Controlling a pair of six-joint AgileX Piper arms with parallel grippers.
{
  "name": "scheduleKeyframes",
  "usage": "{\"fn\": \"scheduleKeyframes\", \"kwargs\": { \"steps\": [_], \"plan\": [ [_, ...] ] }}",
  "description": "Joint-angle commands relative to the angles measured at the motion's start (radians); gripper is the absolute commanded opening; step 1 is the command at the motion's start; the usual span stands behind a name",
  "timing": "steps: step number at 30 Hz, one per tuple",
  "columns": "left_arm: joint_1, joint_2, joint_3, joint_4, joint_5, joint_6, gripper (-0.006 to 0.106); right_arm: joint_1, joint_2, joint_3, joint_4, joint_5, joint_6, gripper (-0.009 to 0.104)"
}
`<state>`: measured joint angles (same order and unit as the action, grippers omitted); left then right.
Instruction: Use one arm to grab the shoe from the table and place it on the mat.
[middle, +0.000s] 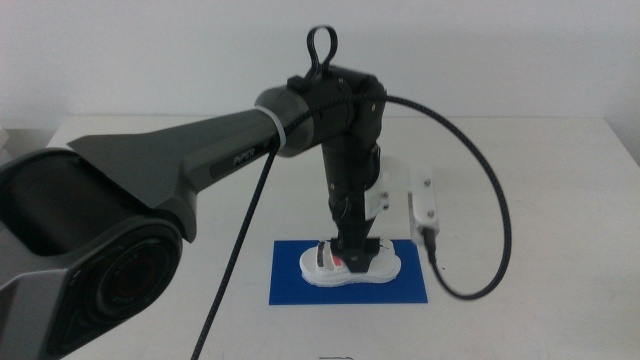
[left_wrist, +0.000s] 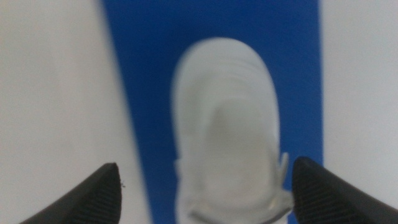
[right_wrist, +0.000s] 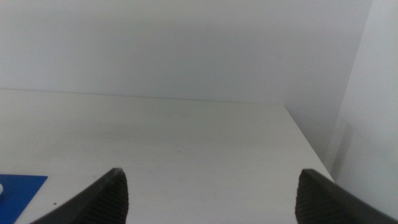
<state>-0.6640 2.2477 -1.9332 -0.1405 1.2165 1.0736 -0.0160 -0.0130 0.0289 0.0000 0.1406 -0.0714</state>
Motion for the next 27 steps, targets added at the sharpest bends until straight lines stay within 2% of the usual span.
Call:
{"fn": "scheduleKeyframes", "kwargs": {
  "steps": [1, 8, 14, 18, 27],
  "plan": [
    [-0.001, -0.088, -0.06, -0.007, 0.106, -0.043, 0.094, 0.002, -0.019, -0.019, -0.009, -0.076, -0.005, 0.094],
    [-0.001, -0.213, -0.151, 0.013, 0.104, -0.094, 0.094, 0.002, -0.019, -0.019, -0.009, -0.076, -0.005, 0.094],
    [-0.001, -0.363, -0.17, 0.039, 0.1, -0.339, 0.094, 0.002, -0.019, -0.019, -0.009, -0.076, -0.005, 0.094],
    [-0.001, -0.45, -0.17, 0.129, 0.087, -0.499, 0.094, 0.002, -0.019, -0.019, -0.009, -0.076, -0.005, 0.094],
    [-0.001, -0.668, -0.163, 0.371, 0.095, -0.571, 0.094, 0.002, -0.019, -0.019, -0.009, -0.076, -0.005, 0.094]
  ]
}}
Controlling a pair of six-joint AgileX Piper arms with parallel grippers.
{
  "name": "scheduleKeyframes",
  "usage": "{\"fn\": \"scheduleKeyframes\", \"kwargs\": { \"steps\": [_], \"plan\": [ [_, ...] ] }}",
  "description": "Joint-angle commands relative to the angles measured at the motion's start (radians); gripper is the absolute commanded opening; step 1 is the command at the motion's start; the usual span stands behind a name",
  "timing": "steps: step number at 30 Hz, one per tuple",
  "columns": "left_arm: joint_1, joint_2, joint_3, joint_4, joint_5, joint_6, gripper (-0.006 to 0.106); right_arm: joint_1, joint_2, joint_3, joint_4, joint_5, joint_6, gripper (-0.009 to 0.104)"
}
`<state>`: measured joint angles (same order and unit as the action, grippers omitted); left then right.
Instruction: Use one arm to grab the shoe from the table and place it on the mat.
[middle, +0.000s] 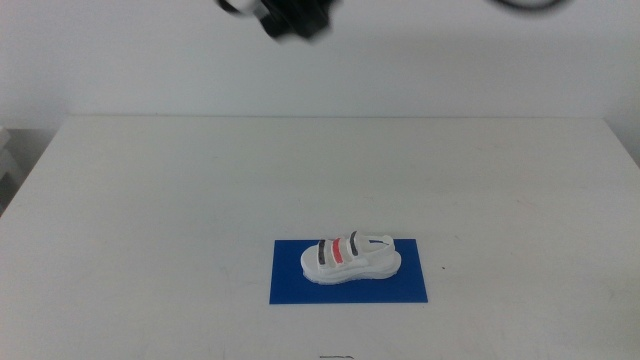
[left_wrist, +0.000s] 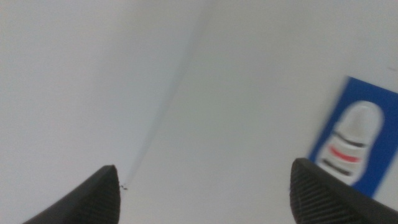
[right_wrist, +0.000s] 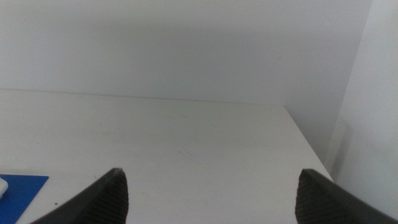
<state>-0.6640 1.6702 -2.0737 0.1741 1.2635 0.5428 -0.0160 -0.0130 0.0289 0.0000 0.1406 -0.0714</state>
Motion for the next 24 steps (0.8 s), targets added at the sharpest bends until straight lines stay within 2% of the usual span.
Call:
{"fn": "scheduleKeyframes", "kwargs": {
  "steps": [1, 5, 11, 17, 19, 24],
  "plan": [
    [0.002, -0.121, -0.014, 0.085, 0.048, -0.068, 0.094, 0.002, -0.019, -0.019, -0.009, -0.076, -0.005, 0.094],
    [0.048, -0.241, 0.067, 0.155, 0.033, -0.203, 0.094, 0.002, -0.019, -0.019, -0.009, -0.076, -0.005, 0.094],
    [0.26, -0.466, 0.359, 0.124, -0.067, -0.412, 0.094, 0.002, -0.019, -0.019, -0.009, -0.076, -0.005, 0.094],
    [0.526, -0.722, 0.772, -0.009, -0.307, -0.46, 0.094, 0.002, -0.019, -0.019, -0.009, -0.076, -0.005, 0.094],
    [0.602, -0.82, 0.915, -0.08, -0.406, -0.459, 0.094, 0.002, -0.019, -0.019, -0.009, -0.076, -0.005, 0.094],
    [0.7, -1.04, 1.179, -0.203, -0.583, -0.458, 0.094, 0.002, -0.019, -0.019, -0.009, -0.076, -0.005, 0.094]
  ]
}}
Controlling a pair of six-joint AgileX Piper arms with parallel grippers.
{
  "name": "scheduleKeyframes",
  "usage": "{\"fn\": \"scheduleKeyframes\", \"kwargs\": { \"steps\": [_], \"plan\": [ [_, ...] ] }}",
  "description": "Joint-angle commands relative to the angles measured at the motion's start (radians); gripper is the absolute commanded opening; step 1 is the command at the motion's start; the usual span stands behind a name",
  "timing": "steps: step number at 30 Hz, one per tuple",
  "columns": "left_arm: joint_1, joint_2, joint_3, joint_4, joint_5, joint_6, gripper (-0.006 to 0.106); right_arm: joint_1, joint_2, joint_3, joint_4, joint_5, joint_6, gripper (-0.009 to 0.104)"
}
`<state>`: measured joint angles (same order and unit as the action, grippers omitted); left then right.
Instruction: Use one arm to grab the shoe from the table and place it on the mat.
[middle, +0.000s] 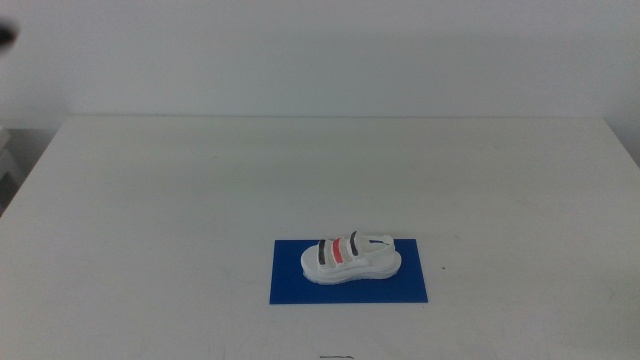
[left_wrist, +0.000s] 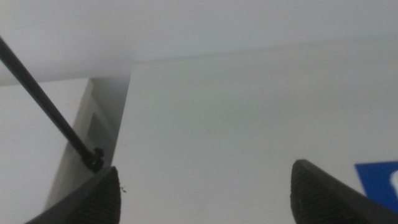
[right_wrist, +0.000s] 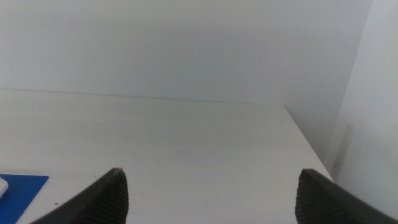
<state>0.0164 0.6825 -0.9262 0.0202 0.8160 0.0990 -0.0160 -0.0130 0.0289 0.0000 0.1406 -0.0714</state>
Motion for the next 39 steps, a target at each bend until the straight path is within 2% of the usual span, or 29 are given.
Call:
{"fn": "scheduleKeyframes", "kwargs": {
  "steps": [1, 6, 14, 24, 32, 39],
  "plan": [
    [0.022, -0.093, 0.076, -0.06, -0.158, -0.016, 0.094, 0.002, -0.019, -0.019, -0.009, -0.076, -0.005, 0.094],
    [0.021, -0.256, 0.242, -0.062, -0.257, -0.052, 0.094, 0.002, -0.019, -0.019, -0.009, -0.076, -0.005, 0.094],
    [0.021, -0.397, 0.488, -0.154, -0.475, -0.044, 0.094, 0.002, -0.019, -0.019, -0.009, -0.076, -0.005, 0.094],
    [0.021, -0.545, 0.822, -0.157, -0.691, -0.045, 0.094, 0.002, -0.019, -0.019, -0.009, -0.076, -0.005, 0.094],
    [0.021, -0.708, 0.953, -0.157, -0.728, -0.046, 0.094, 0.002, -0.019, -0.019, -0.009, -0.076, -0.005, 0.094],
    [0.021, -0.718, 0.951, -0.156, -0.72, -0.049, 0.094, 0.002, -0.019, -0.019, -0.009, -0.076, -0.005, 0.094]
  ]
}}
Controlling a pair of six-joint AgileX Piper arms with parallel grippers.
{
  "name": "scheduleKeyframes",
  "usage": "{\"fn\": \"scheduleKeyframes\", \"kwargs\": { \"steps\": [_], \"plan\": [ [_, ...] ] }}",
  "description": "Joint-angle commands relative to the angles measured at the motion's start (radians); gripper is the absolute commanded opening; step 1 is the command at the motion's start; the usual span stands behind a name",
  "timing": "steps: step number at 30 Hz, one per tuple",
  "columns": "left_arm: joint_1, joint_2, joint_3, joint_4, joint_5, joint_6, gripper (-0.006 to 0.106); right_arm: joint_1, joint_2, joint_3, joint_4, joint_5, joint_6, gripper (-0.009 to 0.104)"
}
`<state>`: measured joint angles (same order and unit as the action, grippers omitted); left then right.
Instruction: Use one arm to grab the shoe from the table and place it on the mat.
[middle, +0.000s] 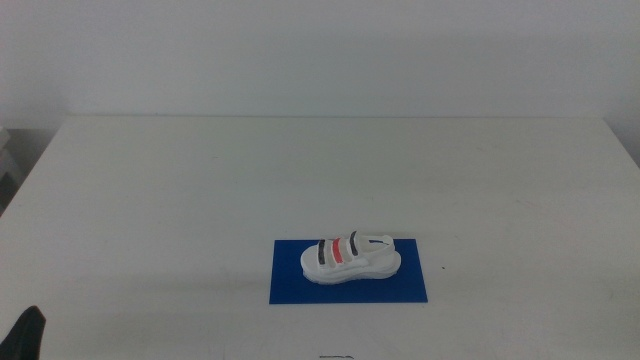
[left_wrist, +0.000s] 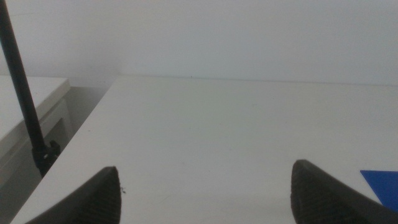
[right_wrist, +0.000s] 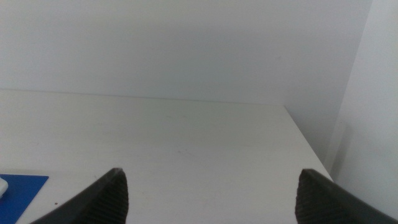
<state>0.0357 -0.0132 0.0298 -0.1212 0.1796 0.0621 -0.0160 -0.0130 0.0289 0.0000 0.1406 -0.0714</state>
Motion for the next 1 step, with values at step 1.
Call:
{"fn": "scheduleKeyframes", "kwargs": {
  "steps": [1],
  "plan": [
    [0.002, -0.021, -0.005, -0.015, -0.083, -0.012, 0.094, 0.002, -0.019, -0.019, -0.009, -0.076, -0.005, 0.094]
  ]
}}
